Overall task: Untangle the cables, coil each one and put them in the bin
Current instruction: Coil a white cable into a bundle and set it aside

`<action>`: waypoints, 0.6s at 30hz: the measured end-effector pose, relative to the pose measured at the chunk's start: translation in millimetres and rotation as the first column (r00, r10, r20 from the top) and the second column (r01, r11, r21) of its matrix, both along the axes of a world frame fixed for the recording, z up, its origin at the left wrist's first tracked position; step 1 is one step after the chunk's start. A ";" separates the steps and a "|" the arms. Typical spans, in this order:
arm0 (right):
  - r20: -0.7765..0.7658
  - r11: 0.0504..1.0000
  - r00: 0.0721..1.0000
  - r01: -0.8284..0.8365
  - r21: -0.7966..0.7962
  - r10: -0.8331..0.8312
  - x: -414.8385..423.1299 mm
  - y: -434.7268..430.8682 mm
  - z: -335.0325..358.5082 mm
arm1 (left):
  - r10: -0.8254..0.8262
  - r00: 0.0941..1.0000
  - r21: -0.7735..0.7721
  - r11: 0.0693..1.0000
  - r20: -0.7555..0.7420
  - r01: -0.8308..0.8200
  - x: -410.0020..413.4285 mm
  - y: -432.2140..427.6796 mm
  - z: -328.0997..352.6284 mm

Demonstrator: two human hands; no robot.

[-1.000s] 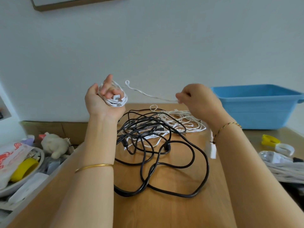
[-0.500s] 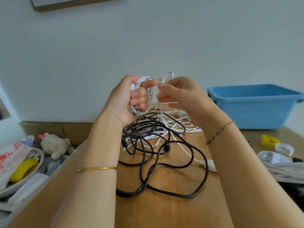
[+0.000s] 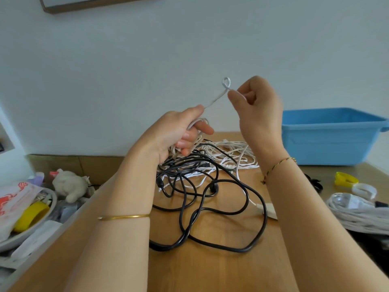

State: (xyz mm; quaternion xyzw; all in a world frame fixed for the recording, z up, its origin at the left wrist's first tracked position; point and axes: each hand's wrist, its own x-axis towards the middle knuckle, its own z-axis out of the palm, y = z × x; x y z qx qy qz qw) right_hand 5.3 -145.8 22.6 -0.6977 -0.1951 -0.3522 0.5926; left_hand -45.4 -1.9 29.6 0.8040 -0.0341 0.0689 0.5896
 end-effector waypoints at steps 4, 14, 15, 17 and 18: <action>0.047 0.985 0.993 0.109 -0.132 -0.104 4.0 -1.1 -2.9 | -0.012 1.000 0.119 0.993 -0.009 0.013 -4.3 -6.1 3.0; -0.033 0.836 0.921 0.336 -0.434 -0.388 7.8 -5.8 -5.8 | -0.122 0.976 0.461 0.866 -0.182 0.194 -15.4 -6.2 9.5; -0.050 0.830 0.916 0.337 -0.445 -0.398 9.4 -7.4 -5.7 | -0.133 0.969 0.484 0.847 -0.209 0.221 -15.9 -5.1 9.7; -0.081 0.841 0.916 0.322 -0.435 -0.392 11.6 -10.1 -6.3 | -0.155 0.953 0.514 0.813 -0.259 0.272 -16.6 -3.2 10.0; -0.091 0.857 0.922 0.311 -0.411 -0.378 12.6 -11.2 -6.9 | -0.167 0.946 0.522 0.800 -0.280 0.295 -16.5 -2.8 9.9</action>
